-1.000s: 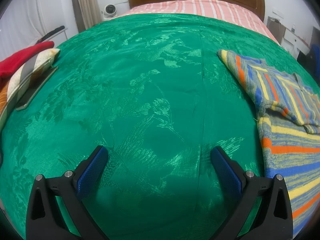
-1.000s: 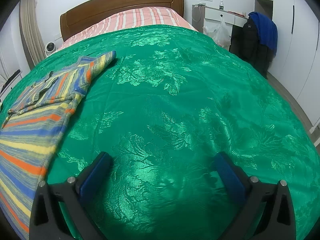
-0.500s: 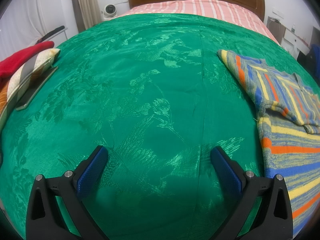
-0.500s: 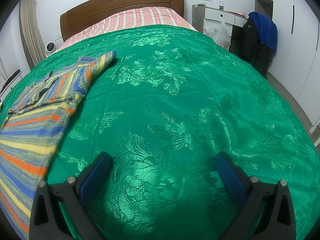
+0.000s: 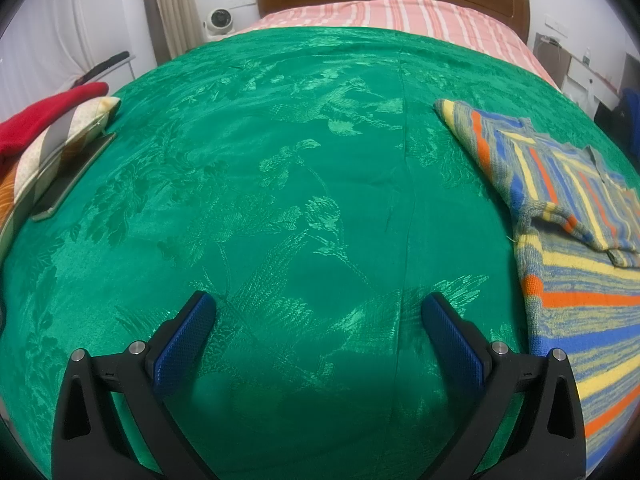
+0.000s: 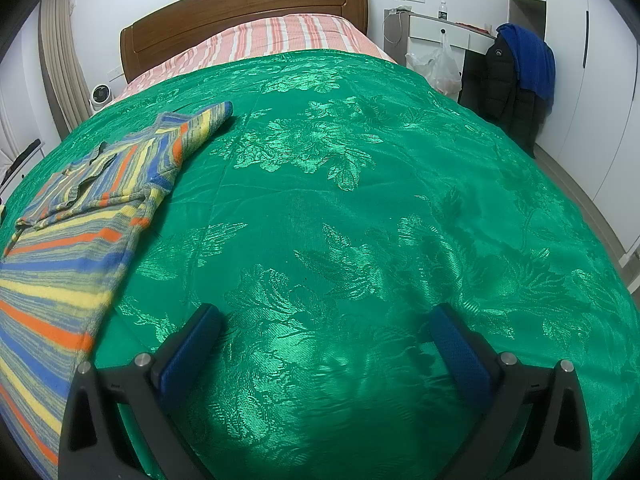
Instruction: Fold small clothes
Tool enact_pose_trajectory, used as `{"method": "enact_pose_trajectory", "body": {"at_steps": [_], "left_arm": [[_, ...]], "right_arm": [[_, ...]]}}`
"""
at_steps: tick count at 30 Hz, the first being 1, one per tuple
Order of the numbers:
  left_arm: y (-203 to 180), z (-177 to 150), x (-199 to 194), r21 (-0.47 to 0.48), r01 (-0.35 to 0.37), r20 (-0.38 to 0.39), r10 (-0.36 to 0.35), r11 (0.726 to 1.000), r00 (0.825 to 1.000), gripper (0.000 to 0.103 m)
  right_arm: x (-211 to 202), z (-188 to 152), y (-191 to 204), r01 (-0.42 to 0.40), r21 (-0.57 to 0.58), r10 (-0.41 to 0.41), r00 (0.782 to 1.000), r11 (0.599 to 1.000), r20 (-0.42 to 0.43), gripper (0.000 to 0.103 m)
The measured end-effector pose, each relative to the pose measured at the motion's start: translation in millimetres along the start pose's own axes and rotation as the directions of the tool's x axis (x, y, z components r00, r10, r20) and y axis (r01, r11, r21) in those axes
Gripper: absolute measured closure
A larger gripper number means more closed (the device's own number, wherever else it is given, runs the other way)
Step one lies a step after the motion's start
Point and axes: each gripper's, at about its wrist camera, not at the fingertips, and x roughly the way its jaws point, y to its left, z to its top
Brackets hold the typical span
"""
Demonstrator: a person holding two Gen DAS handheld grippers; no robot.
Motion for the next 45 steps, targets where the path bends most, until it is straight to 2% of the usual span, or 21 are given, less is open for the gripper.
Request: {"method": "enact_pose_trajectory", "body": {"at_steps": [45], "left_arm": [[-1.1, -0.2, -0.8, 0.000, 0.000, 0.000, 0.000, 1.000, 1.000, 0.000]], "right_arm": [[0.9, -0.8, -1.7, -0.006, 0.003, 0.006, 1.000, 1.000, 0.000, 0.000]]}}
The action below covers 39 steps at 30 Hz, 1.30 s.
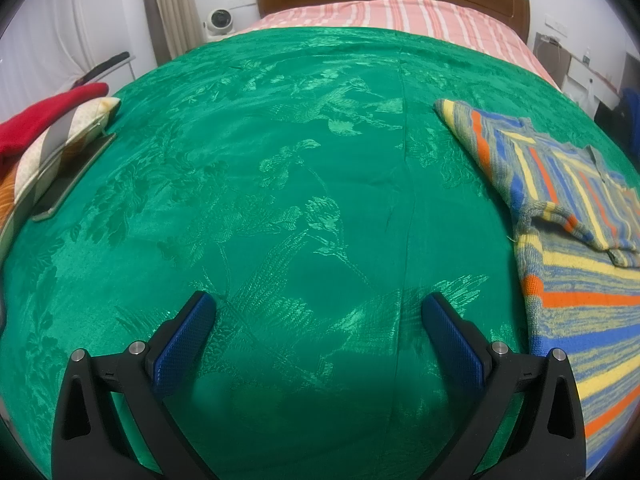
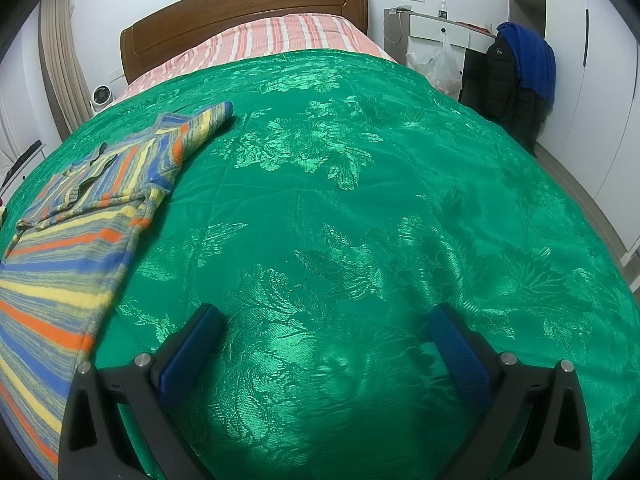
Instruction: Fold small clothes
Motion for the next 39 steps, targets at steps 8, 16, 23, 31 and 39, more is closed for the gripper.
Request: {"method": "enact_pose_trajectory", "body": {"at_steps": [8, 16, 23, 31, 39], "left_arm": [[-2, 0, 0, -0.016, -0.022, -0.015, 0.022, 1.000, 1.000, 0.000], [5, -11, -41, -0.098, 0.085, -0.077, -0.092, 0.992, 0.993, 0.001], [-7, -69, -145, 0.045, 0.309, -0.118, -0.302, 0.950, 0.946, 0.001], [-53, -155, -168, 0.241, 0.285, -0.261, -0.221, 0.928, 0.940, 0.001], [-65, -166, -143, 0.253, 0.307, -0.384, -0.196, 0.917, 0.902, 0.012]], "right_arm": [[1, 0, -1, -0.003, 0.002, 0.003, 1.000, 1.000, -0.002, 0.000], [2, 1, -1, -0.018, 0.012, 0.018, 1.000, 1.000, -0.020, 0.000], [-69, 23, 15, -0.198, -0.115, 0.189, 0.978, 0.973, -0.084, 0.000], [-140, -60, 61, -0.479, -0.160, 0.400, 0.841, 0.863, -0.365, 0.000], [-118, -115, 66, -0.504, -0.001, 0.456, 0.782, 0.864, -0.426, 0.023]]}}
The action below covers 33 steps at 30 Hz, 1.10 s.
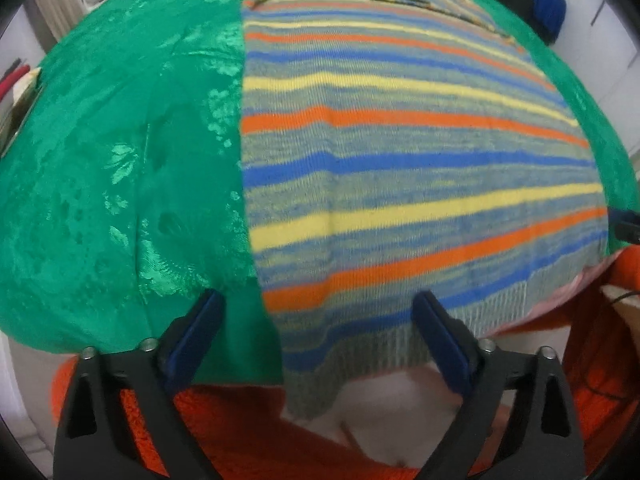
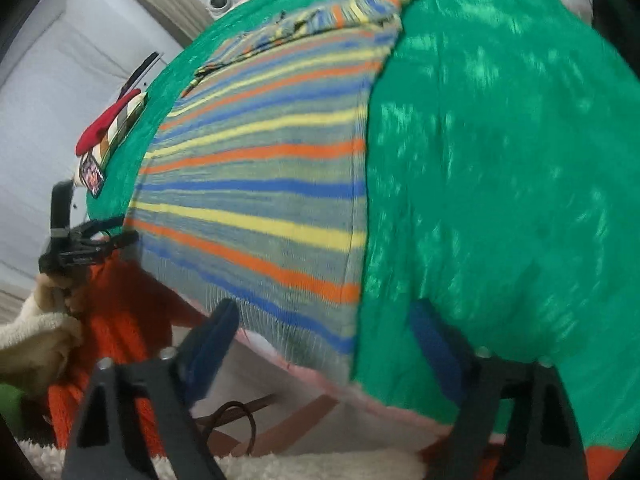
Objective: Fold small clothes
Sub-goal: 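Grasp the sweater hem with the left gripper while the right gripper grasps the hem, then lift the hem with both grippers and fold it over toward the collar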
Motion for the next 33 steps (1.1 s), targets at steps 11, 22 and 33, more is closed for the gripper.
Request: {"method": "enact_pose_trajectory", "body": {"at_steps": [11, 22, 33], "left_arm": [[-1, 1, -12, -0.016, 0.115, -0.090, -0.116, 0.993, 0.989, 0.099], [64, 142, -51, -0.140, 0.311, 0.194, -0.282, 0.940, 0.940, 0.099], [120, 320, 19, -0.391, 0.256, 0.333, -0.123, 0.884, 0.935, 0.036]], "right_arm": [[1, 15, 10, -0.087, -0.002, 0.087, 0.995, 0.996, -0.050, 0.097], [-36, 133, -10, -0.207, 0.053, 0.192, 0.961, 0.977, 0.198, 0.097], [29, 328, -104, -0.247, 0.324, 0.094, 0.901, 0.913, 0.423, 0.064]]}}
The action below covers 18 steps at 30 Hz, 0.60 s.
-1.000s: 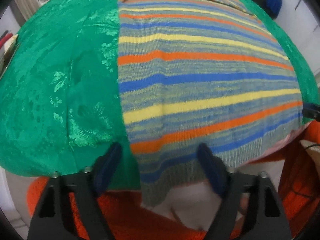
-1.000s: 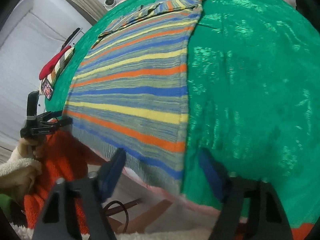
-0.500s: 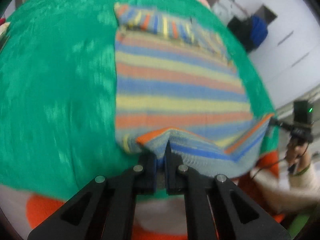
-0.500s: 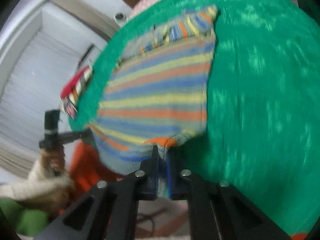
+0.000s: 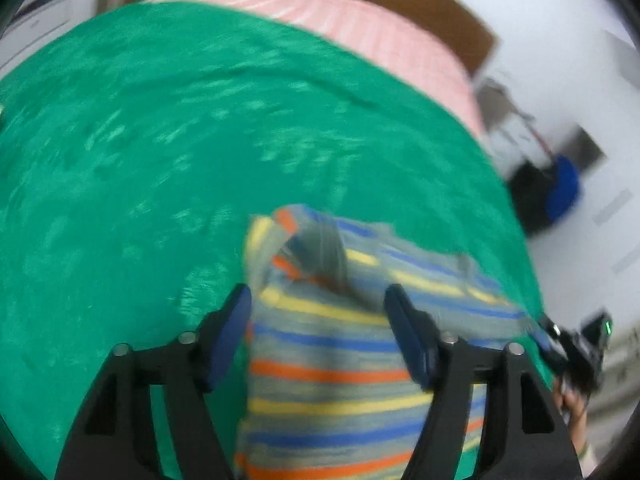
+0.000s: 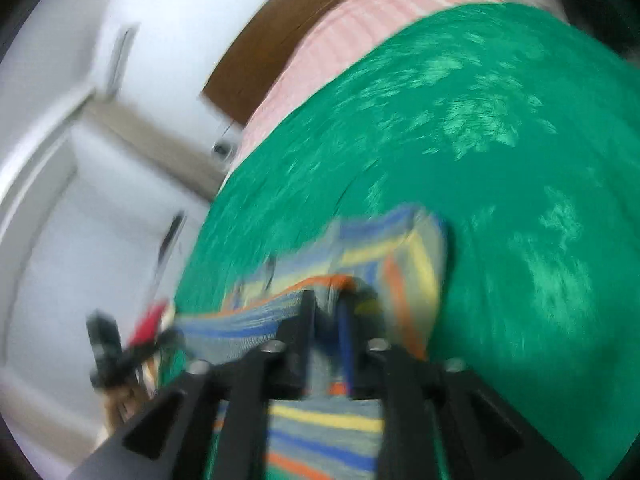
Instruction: Fold small clothes
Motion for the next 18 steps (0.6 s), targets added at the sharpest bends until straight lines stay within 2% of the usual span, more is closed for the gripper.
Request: {"method": "enact_pose_trajectory", "body": {"at_steps": [1, 3, 7, 8, 9, 10, 12, 14, 16, 17, 18], "left_arm": [[7, -1, 3, 0.004, 0.000, -0.019, 0.000, 1.000, 1.000, 0.036], [15, -9, -3, 0.040, 0.010, -0.019, -0.009, 0.999, 1.000, 0.036], [16, -41, -22, 0.172, -0.038, -0.006, 0.039, 0.984, 0.999, 0.031], [13, -51, -24, 0.206, -0.045, -0.007, 0.047, 0.978, 0.999, 0.027], [8, -64, -21, 0.260, -0.081, -0.013, 0.088, 0.962, 0.996, 0.026], [5, -69, -17, 0.294, -0.122, -0.017, 0.133, 0.948, 0.991, 0.026], [9, -86, -7, 0.332, -0.238, -0.029, 0.262, 0.913, 0.965, 0.026], [23, -92, -4, 0.295, -0.299, -0.053, 0.328, 0.907, 0.943, 0.026], [42, -98, -16, 0.238, -0.327, -0.049, 0.348, 0.914, 0.936, 0.026], [46, -100, -21, 0.236, -0.353, -0.041, 0.372, 0.905, 0.927, 0.026], [49, -103, -30, 0.240, -0.382, -0.028, 0.399, 0.893, 0.916, 0.026]], "right_arm": [[3, -1, -9, 0.038, 0.031, -0.038, 0.999, 0.999, 0.008, 0.057], [1, -8, -14, 0.034, 0.021, -0.034, 0.999, 0.999, -0.009, 0.057], [-14, -32, 11, 0.066, -0.202, -0.084, 0.993, 0.977, -0.082, 0.057], [-15, -37, 18, 0.046, -0.228, -0.074, 0.991, 0.973, -0.116, 0.057], [-15, -41, 23, 0.020, -0.239, -0.056, 0.988, 0.971, -0.144, 0.057], [-11, -46, 33, -0.014, -0.250, -0.032, 0.983, 0.968, -0.181, 0.057], [1, -53, 47, -0.034, -0.266, -0.031, 0.971, 0.963, -0.235, 0.057], [13, -65, 52, -0.003, -0.298, -0.082, 0.958, 0.955, -0.274, 0.057], [23, -80, 42, 0.089, -0.347, -0.202, 0.931, 0.934, -0.305, 0.057], [23, -88, 34, 0.121, -0.362, -0.244, 0.916, 0.925, -0.319, 0.061], [19, -93, 30, 0.125, -0.367, -0.253, 0.911, 0.922, -0.326, 0.065]]}}
